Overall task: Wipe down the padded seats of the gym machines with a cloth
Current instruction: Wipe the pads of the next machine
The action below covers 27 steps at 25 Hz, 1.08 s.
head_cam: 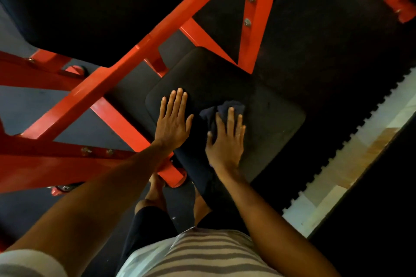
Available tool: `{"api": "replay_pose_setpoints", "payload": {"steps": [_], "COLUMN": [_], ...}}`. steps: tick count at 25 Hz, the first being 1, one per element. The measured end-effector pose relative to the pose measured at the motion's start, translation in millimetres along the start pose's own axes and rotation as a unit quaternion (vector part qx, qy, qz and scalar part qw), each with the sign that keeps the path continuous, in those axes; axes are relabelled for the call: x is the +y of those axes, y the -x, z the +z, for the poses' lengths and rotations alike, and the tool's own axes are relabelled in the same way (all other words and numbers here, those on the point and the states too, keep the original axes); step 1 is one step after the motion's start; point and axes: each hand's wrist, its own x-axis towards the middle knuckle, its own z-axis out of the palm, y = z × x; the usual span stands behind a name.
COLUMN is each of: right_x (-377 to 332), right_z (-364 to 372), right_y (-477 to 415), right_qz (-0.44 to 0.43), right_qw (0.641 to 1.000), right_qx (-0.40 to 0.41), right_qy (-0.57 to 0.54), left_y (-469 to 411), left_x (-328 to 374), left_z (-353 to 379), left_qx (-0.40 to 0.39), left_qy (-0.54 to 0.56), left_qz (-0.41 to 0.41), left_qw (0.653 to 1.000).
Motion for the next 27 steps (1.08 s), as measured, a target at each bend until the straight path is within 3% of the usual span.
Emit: {"api": "replay_pose_setpoints", "payload": {"steps": [3,5,8,12,15,19,22,27], "right_x": [-9,4,33,45,22,37,69,66], "right_z": [2,-8,-26,-19,-13,-26,-38,-29], "right_y": [-33,-71,-92,-35,-23,-88,-103,-42], "right_qz": [-0.097,-0.116,-0.051,0.042,0.031,-0.045,0.006,0.096], "right_qw": [0.995,0.993,0.999,0.999,0.999,0.998,1.0,0.995], "right_qx": [-0.026,-0.033,-0.005,0.02,-0.019,-0.026,0.005,0.028], "right_qy": [0.0,0.018,0.018,0.017,0.008,0.026,0.021,-0.012], "left_y": [-1,-4,-16,-31,-45,-56,-55,-61], "left_x": [2,6,15,35,46,57,62,70], "left_z": [2,1,-5,-6,-3,5,6,4], "left_qx": [0.001,0.007,-0.003,-0.02,-0.029,-0.031,-0.024,-0.06], "left_qy": [0.003,0.002,0.003,0.025,0.027,0.024,0.022,0.023], "left_qz": [0.003,-0.001,-0.006,0.026,0.044,0.056,0.048,0.084], "left_qw": [1.0,1.0,1.0,0.999,0.998,0.998,0.998,0.994]}}
